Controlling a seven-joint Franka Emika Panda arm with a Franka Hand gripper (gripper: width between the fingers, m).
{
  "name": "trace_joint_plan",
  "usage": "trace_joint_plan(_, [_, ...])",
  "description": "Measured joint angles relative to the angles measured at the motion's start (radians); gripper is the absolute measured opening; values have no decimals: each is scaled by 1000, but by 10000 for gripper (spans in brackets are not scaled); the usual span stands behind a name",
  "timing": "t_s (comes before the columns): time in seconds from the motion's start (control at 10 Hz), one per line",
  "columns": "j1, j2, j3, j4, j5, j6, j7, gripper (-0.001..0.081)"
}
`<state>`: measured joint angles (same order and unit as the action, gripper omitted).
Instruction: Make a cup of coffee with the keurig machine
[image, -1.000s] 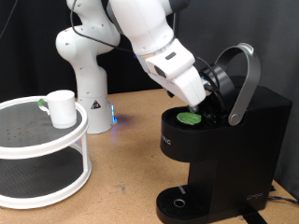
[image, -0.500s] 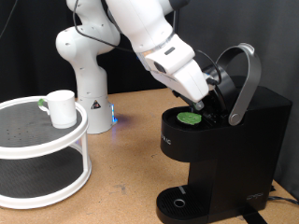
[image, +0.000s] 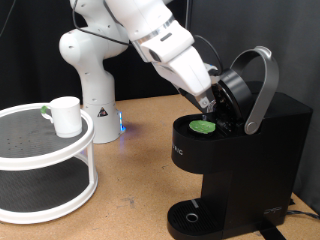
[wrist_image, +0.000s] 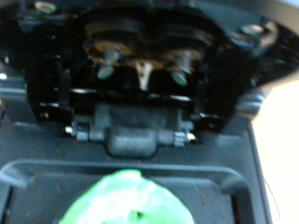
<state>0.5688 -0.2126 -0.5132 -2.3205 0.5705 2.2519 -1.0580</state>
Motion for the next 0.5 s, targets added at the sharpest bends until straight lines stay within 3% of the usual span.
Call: trace_joint_plan(0.5, [-12,-19,-13,5,17,-80,-5,805])
